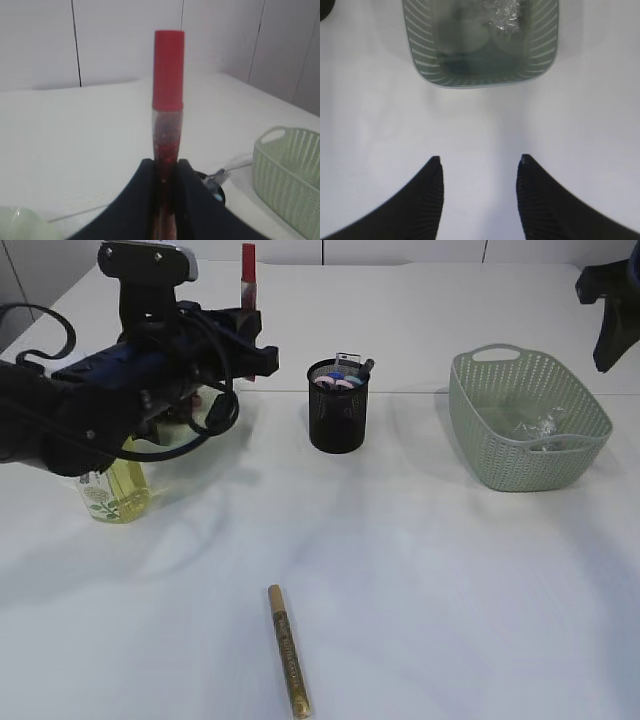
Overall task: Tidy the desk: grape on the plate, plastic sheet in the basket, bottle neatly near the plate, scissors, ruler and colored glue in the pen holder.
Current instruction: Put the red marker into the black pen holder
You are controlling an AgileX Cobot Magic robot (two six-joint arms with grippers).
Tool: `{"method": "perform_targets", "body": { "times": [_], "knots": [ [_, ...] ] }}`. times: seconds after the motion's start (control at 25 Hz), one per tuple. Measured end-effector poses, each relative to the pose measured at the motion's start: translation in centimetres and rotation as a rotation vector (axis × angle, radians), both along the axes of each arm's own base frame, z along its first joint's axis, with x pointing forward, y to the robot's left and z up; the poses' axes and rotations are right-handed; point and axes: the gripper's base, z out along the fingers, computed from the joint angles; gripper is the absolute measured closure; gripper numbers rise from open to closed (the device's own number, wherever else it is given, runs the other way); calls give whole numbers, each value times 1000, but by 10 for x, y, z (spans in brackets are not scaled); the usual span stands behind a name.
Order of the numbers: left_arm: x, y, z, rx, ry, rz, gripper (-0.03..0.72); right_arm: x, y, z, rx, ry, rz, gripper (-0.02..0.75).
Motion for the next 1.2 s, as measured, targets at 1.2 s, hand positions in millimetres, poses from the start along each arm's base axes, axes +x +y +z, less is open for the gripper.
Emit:
{"method": "perform_targets", "body": {
  "times": [1.2],
  "knots": [
    [99, -63, -11, -10, -161, -61, 601, 0, -1, 0, -15, 0, 1, 354]
  ]
}}
